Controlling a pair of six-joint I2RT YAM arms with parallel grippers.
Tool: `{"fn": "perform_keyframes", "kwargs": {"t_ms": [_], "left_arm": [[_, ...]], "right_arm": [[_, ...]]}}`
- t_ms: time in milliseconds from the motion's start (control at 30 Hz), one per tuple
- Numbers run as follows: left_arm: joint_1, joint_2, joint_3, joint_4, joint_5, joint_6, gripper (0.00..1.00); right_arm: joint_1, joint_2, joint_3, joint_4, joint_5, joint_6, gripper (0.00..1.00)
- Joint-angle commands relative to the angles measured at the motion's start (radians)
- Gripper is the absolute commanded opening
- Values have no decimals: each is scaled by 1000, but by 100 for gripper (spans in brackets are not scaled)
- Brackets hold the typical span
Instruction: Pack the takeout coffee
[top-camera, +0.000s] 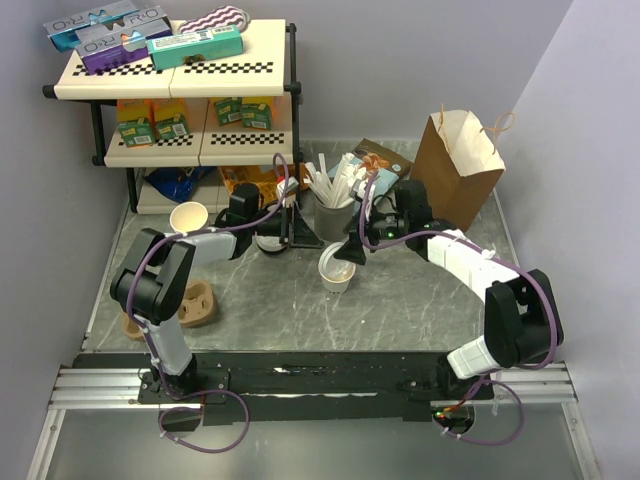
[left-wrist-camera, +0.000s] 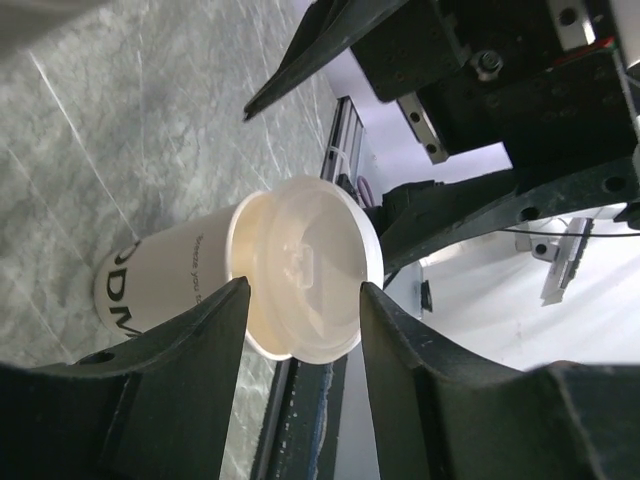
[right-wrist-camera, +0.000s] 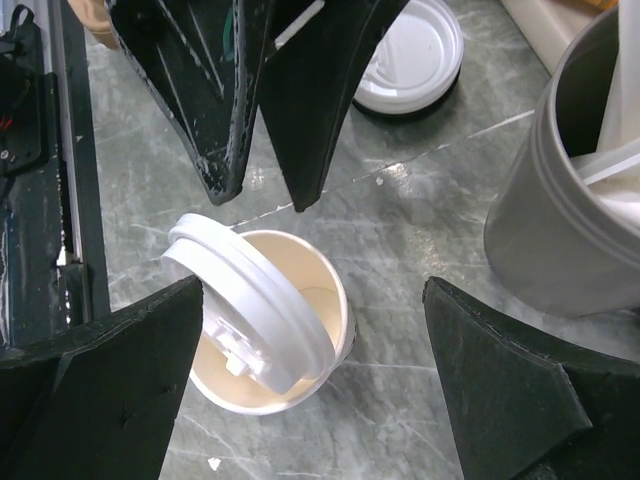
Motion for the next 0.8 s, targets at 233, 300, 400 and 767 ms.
{"fn": "perform_keyframes", "kwargs": {"t_ms": [233,300,400,767], "left_arm": [[1,-10,54,-41,-20,78,55],[-1,-13,53,-59,-22,93,55],[1,-15,48,-58,-20,100,55],[-12,31,60,-90,-17,115,56]], "right_arm": [[16,29,68,18,39,35,96],[13,42,86,8,38,44,95],[16,64,111,-2,39,63,95],[16,82,123,-25,49,66,94]]}}
